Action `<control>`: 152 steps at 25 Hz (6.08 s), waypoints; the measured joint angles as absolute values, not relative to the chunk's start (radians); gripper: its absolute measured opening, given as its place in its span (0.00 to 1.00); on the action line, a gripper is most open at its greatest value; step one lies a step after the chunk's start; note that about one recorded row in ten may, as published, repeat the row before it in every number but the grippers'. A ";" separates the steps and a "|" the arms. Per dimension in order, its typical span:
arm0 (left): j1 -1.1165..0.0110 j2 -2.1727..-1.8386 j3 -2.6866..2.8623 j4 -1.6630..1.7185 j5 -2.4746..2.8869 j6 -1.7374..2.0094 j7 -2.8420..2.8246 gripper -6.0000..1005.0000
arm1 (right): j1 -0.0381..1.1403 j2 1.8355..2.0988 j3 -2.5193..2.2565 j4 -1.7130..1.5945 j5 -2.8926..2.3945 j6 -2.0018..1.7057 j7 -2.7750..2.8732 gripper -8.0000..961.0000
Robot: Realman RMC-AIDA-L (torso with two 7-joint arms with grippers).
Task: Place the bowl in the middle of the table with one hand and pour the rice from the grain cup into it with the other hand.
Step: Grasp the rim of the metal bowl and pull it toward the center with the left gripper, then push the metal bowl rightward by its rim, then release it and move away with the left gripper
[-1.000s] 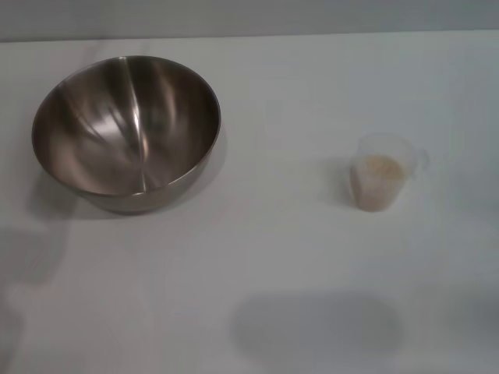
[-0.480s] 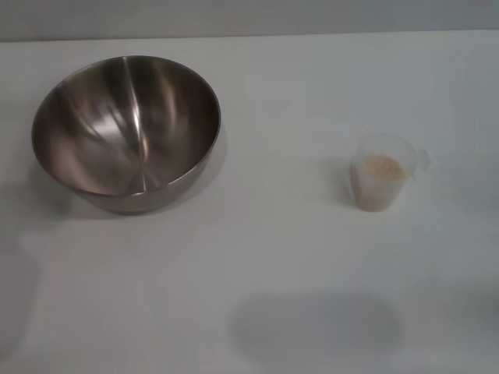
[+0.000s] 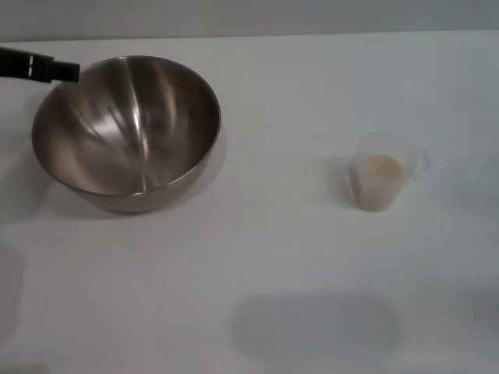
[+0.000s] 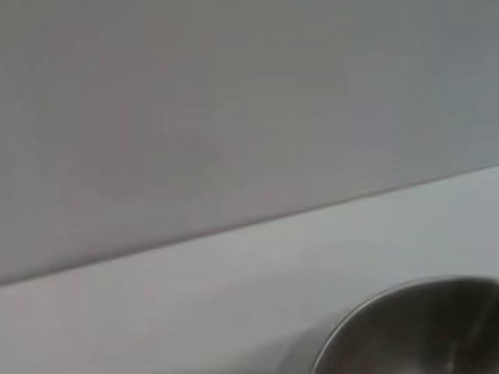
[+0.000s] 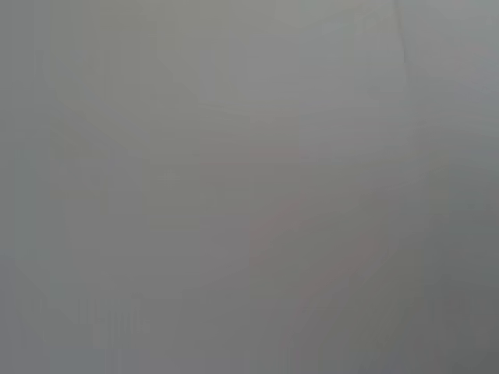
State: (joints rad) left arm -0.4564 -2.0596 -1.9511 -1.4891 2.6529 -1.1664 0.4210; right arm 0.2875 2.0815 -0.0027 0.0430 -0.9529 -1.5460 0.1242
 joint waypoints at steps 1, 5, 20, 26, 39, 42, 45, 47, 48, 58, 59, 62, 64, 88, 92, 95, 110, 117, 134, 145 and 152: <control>-0.457 -2.061 -1.962 -1.469 2.650 -1.158 0.429 0.81 | 0.288 2.082 -0.003 0.043 -0.956 -1.546 0.124 0.87; -0.460 -2.060 -1.970 -1.425 2.648 -1.144 0.437 0.81 | 0.288 2.082 -0.009 0.044 -0.960 -1.546 0.124 0.87; -0.488 -2.063 -1.953 -1.303 2.648 -1.094 0.467 0.81 | 0.290 2.082 -0.011 0.045 -0.960 -1.535 0.124 0.87; -0.501 -2.063 -1.949 -1.266 2.648 -1.093 0.474 0.81 | 0.295 2.082 -0.011 0.045 -0.960 -1.521 0.124 0.87; -0.504 -2.063 -1.945 -1.230 2.648 -1.070 0.474 0.80 | 0.300 2.082 -0.012 0.043 -0.960 -1.520 0.124 0.87; -0.505 -2.063 -1.945 -1.226 2.648 -1.065 0.474 0.80 | 0.301 2.082 -0.012 0.042 -0.960 -1.520 0.124 0.87; -0.506 -2.063 -1.945 -1.220 2.654 -1.056 0.474 0.80 | 0.301 2.081 -0.012 0.041 -0.960 -1.520 0.124 0.87; -0.509 -2.063 -1.944 -1.213 2.655 -1.052 0.474 0.80 | 0.301 2.081 -0.012 0.041 -0.961 -1.520 0.124 0.87; -0.511 -2.063 -1.944 -1.210 2.655 -1.052 0.474 0.80 | 0.301 2.081 -0.012 0.040 -0.961 -1.520 0.124 0.87; -0.514 -2.061 -1.943 -1.213 2.652 -1.058 0.501 0.47 | 0.302 2.080 -0.012 0.040 -0.962 -1.520 0.124 0.87; -0.514 -2.061 -1.943 -1.213 2.651 -1.059 0.503 0.43 | 0.302 2.080 -0.012 0.040 -0.962 -1.520 0.124 0.87; -0.518 -2.062 -1.943 -1.212 2.650 -1.063 0.509 0.31 | 0.302 2.080 -0.012 0.040 -0.962 -1.520 0.124 0.87; -0.524 -2.062 -1.946 -1.210 2.648 -1.068 0.509 0.23 | 0.302 2.080 -0.013 0.040 -0.962 -1.520 0.124 0.87; -0.635 -2.025 -2.203 -1.106 2.461 -1.285 0.614 0.05 | 0.304 2.080 -0.042 0.042 -0.962 -1.518 0.124 0.87; -0.644 -2.004 -2.208 -1.069 2.406 -1.301 0.625 0.05 | 0.308 2.080 -0.041 0.041 -0.962 -1.516 0.124 0.87; -0.650 -1.996 -2.209 -1.048 2.384 -1.311 0.627 0.05 | 0.311 2.079 -0.042 0.040 -0.962 -1.508 0.124 0.87; -0.660 -2.061 -2.140 -1.048 2.360 -1.314 0.645 0.05 | 0.315 2.078 -0.051 0.037 -0.962 -1.494 0.124 0.87; -0.657 -2.064 -2.111 -1.046 2.359 -1.313 0.640 0.05 | 0.312 2.078 -0.052 0.037 -0.962 -1.494 0.124 0.87; -0.647 -2.065 -2.075 -1.038 2.359 -1.273 0.649 0.06 | 0.310 2.078 -0.052 0.037 -0.962 -1.494 0.124 0.87; -0.646 -2.063 -2.078 -1.028 2.356 -1.269 0.651 0.08 | 0.306 2.079 -0.052 0.037 -0.962 -1.494 0.124 0.87; -0.636 -2.063 -2.074 -1.088 2.349 -1.271 0.663 0.22 | 0.305 2.078 -0.052 0.037 -0.962 -1.494 0.124 0.87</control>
